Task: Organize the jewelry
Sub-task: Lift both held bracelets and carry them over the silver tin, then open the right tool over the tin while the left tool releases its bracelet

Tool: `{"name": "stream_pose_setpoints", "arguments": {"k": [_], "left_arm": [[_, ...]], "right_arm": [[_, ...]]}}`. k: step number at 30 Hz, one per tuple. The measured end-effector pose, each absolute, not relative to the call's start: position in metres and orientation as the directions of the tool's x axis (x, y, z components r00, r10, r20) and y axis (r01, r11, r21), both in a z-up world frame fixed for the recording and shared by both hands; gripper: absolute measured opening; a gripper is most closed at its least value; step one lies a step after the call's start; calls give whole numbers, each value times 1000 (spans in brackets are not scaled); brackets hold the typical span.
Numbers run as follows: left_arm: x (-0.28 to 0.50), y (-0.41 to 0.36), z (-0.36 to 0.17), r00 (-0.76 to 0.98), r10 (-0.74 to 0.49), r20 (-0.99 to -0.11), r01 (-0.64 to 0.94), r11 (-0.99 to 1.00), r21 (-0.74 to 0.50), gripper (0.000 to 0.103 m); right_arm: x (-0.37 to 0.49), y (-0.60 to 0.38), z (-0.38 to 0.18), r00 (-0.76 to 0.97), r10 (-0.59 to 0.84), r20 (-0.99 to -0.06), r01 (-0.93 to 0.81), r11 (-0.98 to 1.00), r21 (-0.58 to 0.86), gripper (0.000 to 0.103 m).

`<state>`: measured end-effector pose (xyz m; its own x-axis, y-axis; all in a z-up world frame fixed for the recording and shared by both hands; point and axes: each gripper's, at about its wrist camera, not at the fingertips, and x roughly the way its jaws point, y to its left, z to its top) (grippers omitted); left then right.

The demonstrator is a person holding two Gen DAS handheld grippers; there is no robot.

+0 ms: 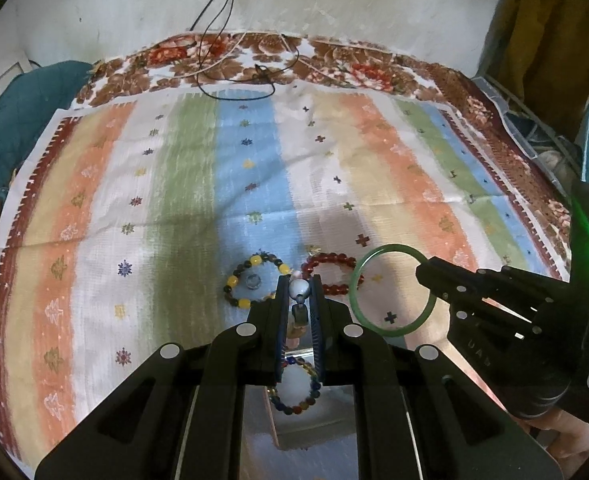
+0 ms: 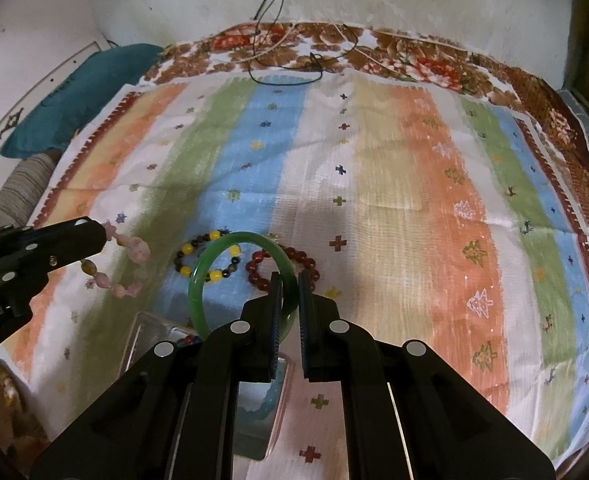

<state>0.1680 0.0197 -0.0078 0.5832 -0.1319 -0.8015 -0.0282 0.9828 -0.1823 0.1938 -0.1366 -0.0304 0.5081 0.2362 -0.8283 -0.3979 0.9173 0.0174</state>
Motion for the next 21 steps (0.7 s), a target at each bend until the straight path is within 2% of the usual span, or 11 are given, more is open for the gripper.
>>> {"name": "stream_pose_setpoints", "arguments": {"k": [21], "left_arm": [[121, 0, 6, 621, -145, -770, 8, 984, -179, 10]], "right_arm": [[145, -150, -21, 516, 262, -816, -417, 908, 28, 9]]}}
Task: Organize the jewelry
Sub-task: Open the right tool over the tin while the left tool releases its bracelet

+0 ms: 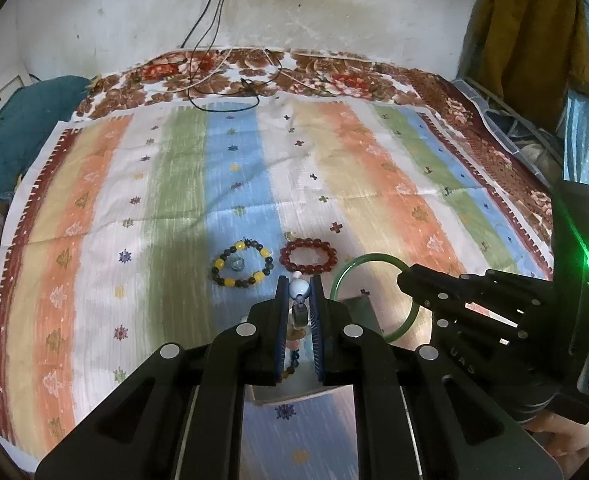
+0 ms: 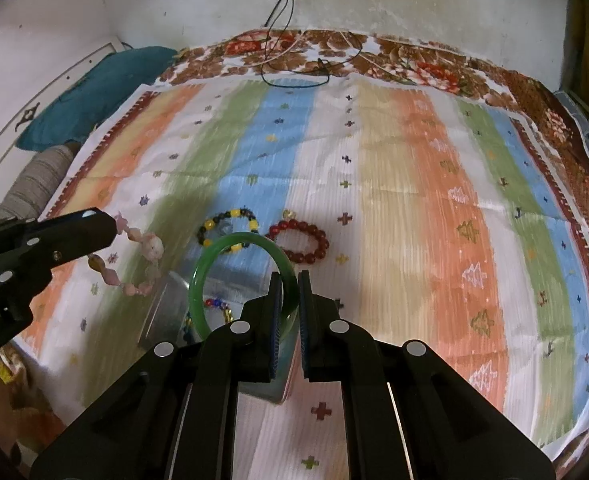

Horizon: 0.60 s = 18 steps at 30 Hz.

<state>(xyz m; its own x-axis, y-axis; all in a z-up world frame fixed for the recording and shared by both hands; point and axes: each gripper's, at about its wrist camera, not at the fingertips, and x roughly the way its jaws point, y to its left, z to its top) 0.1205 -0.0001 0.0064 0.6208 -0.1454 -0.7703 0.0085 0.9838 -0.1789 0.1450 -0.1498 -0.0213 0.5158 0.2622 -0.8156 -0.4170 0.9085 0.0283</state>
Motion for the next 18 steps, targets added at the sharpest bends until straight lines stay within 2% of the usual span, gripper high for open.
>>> {"name": "stream_pose_setpoints", "arguments": {"k": [12, 13, 14, 16, 18], "left_arm": [[102, -8, 1, 606, -134, -784, 2, 986, -167, 10], [102, -8, 0, 604, -133, -786, -2, 986, -168, 11], [102, -6, 0, 603, -128, -787, -6, 986, -166, 13], [104, -1, 0, 608, -112, -786, -26, 987, -161, 24], [105, 4, 0, 609, -101, -787, -46, 986, -162, 27]], "right_arm": [[124, -146, -28, 494, 268, -827, -455, 890, 17, 10], [123, -145, -31, 477, 272, -836, -466, 885, 22, 14], [123, -144, -33, 472, 266, -840, -465, 885, 19, 29], [123, -144, -33, 498, 230, -836, -438, 899, -15, 48], [124, -147, -30, 522, 209, -827, -419, 907, -36, 48]]}}
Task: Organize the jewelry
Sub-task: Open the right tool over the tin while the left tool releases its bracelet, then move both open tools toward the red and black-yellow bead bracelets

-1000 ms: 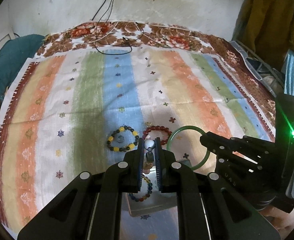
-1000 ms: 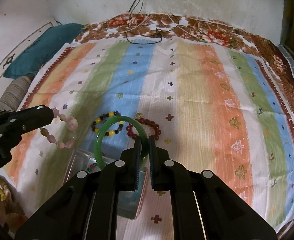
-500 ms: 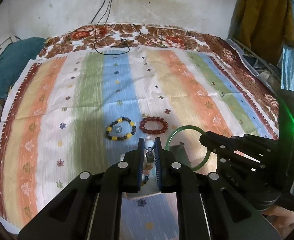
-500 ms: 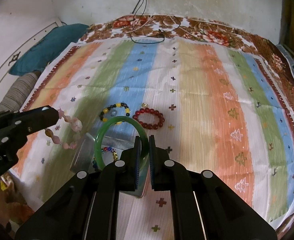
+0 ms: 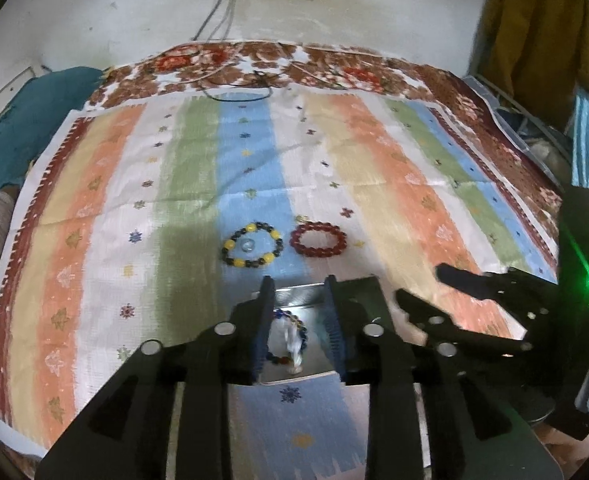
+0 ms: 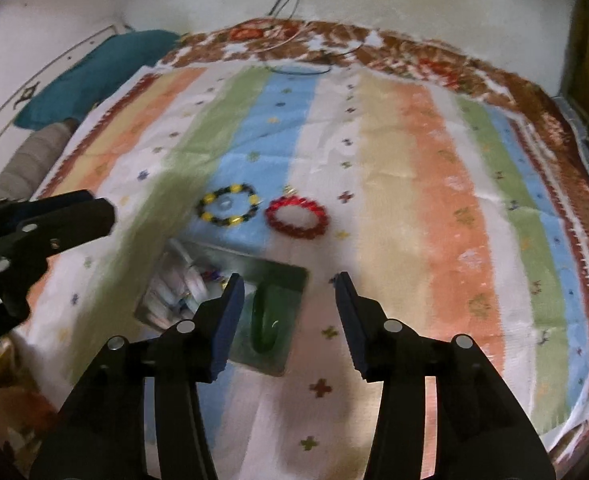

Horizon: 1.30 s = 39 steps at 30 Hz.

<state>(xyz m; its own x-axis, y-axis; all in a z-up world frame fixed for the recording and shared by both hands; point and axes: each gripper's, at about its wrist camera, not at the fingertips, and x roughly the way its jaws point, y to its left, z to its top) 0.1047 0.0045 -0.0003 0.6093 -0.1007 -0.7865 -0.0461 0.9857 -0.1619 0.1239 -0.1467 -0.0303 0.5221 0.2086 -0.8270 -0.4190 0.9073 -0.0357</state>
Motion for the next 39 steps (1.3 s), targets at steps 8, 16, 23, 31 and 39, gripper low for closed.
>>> {"name": "stream_pose_setpoints", "arguments": {"k": [8, 16, 23, 31, 39], "left_arm": [[115, 27, -10, 585, -54, -809, -121, 981, -154, 52], [120, 33, -7, 615, -31, -788, -142, 978, -150, 80], [131, 43, -15, 599, 6, -801, -182, 975, -129, 93], [142, 53, -23, 601, -36, -798, -203, 959, -196, 97], [156, 50, -31, 582, 38, -812, -214, 971, -108, 97]], "right_arm": [[136, -156, -33, 503, 210, -839, -384, 923, 0, 50], [149, -157, -36, 494, 212, -843, -365, 931, 21, 66], [164, -161, -39, 487, 214, -847, -326, 944, 51, 75], [174, -161, -36, 517, 202, -832, -311, 950, 37, 82], [189, -160, -46, 521, 170, -836, -303, 953, 6, 83]]}}
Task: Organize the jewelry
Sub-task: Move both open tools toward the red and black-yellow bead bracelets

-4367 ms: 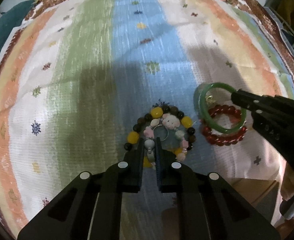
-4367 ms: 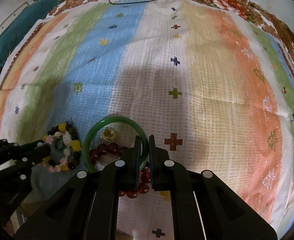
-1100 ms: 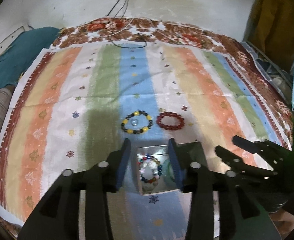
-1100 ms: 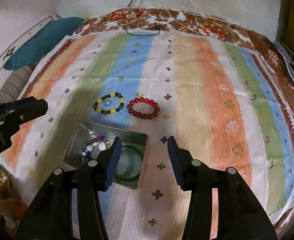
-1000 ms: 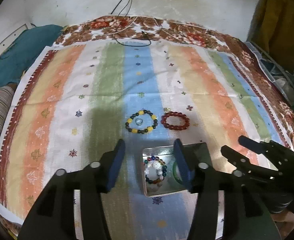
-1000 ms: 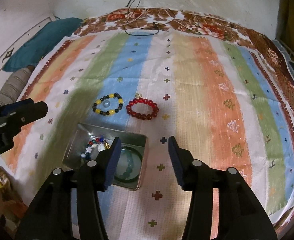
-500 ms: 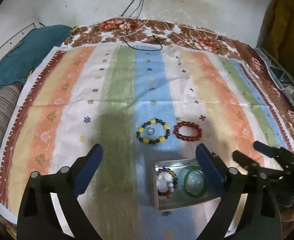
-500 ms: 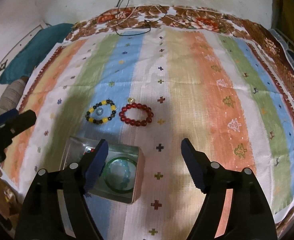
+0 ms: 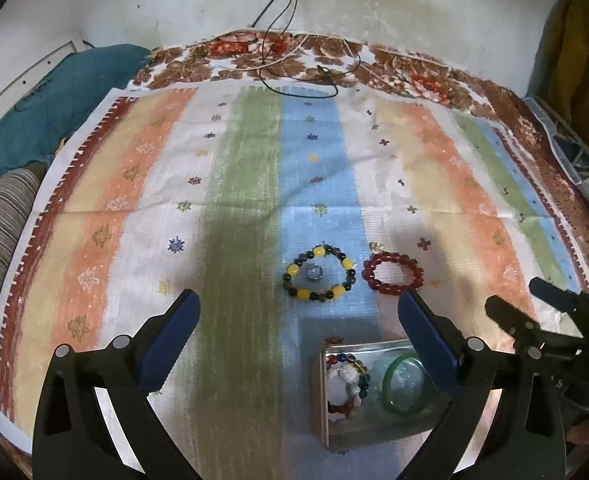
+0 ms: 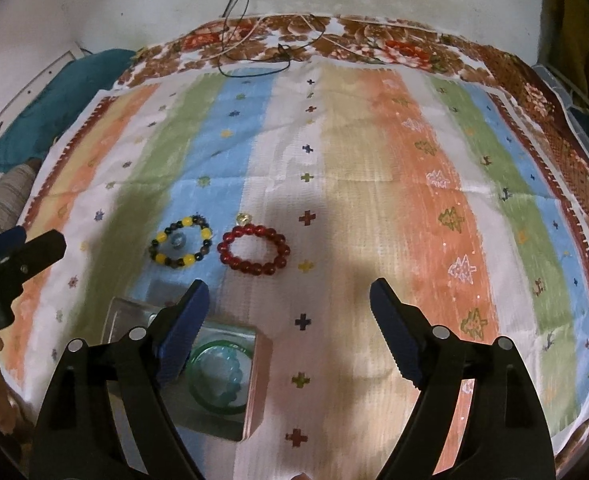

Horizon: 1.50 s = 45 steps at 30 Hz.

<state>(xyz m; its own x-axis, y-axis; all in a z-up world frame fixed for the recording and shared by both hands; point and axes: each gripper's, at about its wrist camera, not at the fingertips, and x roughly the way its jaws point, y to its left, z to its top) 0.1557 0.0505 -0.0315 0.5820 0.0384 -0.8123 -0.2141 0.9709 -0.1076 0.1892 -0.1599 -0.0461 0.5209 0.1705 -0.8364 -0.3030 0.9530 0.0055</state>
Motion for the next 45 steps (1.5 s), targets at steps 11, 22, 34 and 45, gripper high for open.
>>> {"name": "stream_pose_setpoints", "arguments": {"k": [11, 22, 34, 45], "left_arm": [[179, 56, -51, 547, 57, -835, -228, 970, -84, 97], [194, 59, -67, 519, 43, -854, -225, 970, -89, 97], [213, 62, -90, 472, 23, -881, -231, 968, -99, 97], [226, 65, -108, 431, 10, -902, -215, 972, -93, 97]], "right_arm": [[209, -163, -54, 523, 169, -835, -284, 959, 16, 83], [219, -148, -59, 519, 194, -832, -328, 944, 15, 83], [235, -143, -81, 470, 170, -866, -320, 947, 13, 83], [251, -144, -96, 431, 161, -888, -297, 954, 29, 83]]}}
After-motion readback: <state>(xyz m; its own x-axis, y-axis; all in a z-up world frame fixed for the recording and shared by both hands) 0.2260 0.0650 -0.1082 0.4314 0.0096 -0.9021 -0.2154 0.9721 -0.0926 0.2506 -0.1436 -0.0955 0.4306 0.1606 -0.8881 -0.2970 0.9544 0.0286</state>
